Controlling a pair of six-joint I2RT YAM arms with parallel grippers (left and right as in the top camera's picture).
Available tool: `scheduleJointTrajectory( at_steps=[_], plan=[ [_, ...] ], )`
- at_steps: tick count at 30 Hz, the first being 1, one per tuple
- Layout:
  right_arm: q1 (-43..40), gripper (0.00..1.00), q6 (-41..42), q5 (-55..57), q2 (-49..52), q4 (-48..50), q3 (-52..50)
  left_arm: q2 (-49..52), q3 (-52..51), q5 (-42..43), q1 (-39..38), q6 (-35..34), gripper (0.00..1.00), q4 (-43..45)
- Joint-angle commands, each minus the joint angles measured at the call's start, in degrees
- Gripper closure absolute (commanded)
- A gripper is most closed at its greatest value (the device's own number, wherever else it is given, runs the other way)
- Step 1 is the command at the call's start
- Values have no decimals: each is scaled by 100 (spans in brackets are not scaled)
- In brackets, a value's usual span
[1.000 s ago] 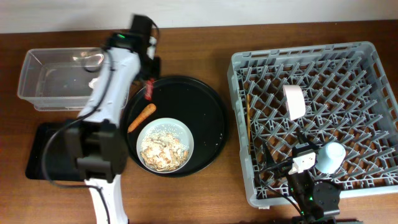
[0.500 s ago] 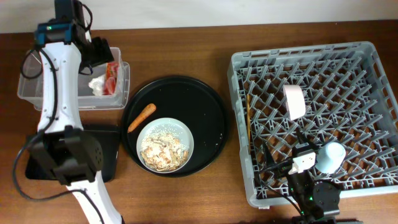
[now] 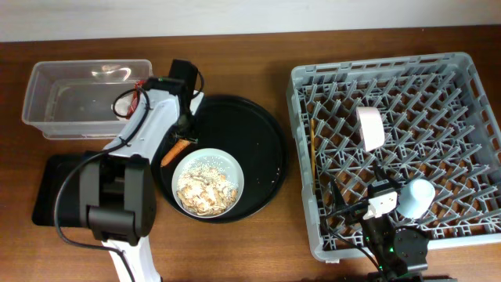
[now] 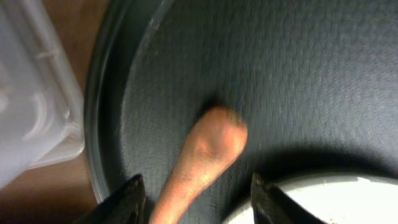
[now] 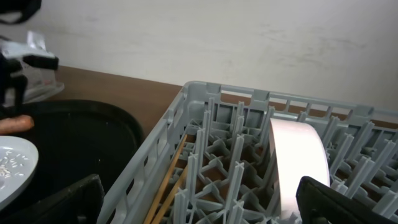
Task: Sort waste into correct bins and load items into the dishwasher rack
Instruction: 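Grasp the carrot with the left gripper and move it to the black tray, then grasp the white plate of food scraps with the left gripper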
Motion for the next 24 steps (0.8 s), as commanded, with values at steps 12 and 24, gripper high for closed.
scheduleJointTrajectory(
  at_steps=[12,24],
  plan=[
    [-33,2,50,52,-44,-22,-42,-197,175,-184,15,186,96,-184],
    [-33,2,50,52,-44,-22,-42,-1521,979,-186,1989,-3062,99,-3250]
  ],
)
